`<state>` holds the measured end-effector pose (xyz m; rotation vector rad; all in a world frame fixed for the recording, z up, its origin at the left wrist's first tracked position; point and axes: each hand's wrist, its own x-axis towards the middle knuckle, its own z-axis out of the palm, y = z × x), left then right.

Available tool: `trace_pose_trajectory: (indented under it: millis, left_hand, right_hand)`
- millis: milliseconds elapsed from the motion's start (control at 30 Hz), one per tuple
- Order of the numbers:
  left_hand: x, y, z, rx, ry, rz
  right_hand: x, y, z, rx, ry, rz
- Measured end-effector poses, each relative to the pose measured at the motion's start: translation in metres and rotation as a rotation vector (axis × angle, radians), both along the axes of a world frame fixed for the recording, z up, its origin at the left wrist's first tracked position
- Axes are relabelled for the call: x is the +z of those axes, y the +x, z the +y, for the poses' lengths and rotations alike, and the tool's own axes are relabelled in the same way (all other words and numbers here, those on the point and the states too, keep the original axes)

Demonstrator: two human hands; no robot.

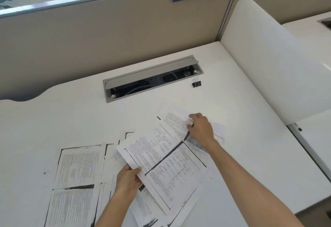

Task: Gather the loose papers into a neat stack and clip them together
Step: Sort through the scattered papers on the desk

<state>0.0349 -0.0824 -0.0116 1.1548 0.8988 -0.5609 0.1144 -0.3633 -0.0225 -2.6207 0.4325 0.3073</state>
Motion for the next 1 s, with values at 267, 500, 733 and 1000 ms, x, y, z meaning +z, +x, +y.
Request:
trace_pose_trajectory:
  millis: [267, 500, 733, 1000]
  left_hand:
    - [-0.001, -0.001, 0.003, 0.019, 0.012, 0.006]
    - [0.001, 0.003, 0.000, 0.065, -0.028, 0.001]
    - [0.001, 0.003, -0.003, 0.075, -0.041, -0.007]
    - [-0.001, 0.001, -0.002, 0.082, -0.053, -0.009]
  right_hand:
    - [-0.011, 0.009, -0.003, 0.095, -0.217, 0.027]
    - [-0.010, 0.013, -0.002, 0.078, -0.191, 0.038]
    - [-0.013, 0.005, 0.006, 0.033, -0.147, -0.007]
    - [-0.013, 0.002, 0.014, -0.001, -0.160, -0.041]
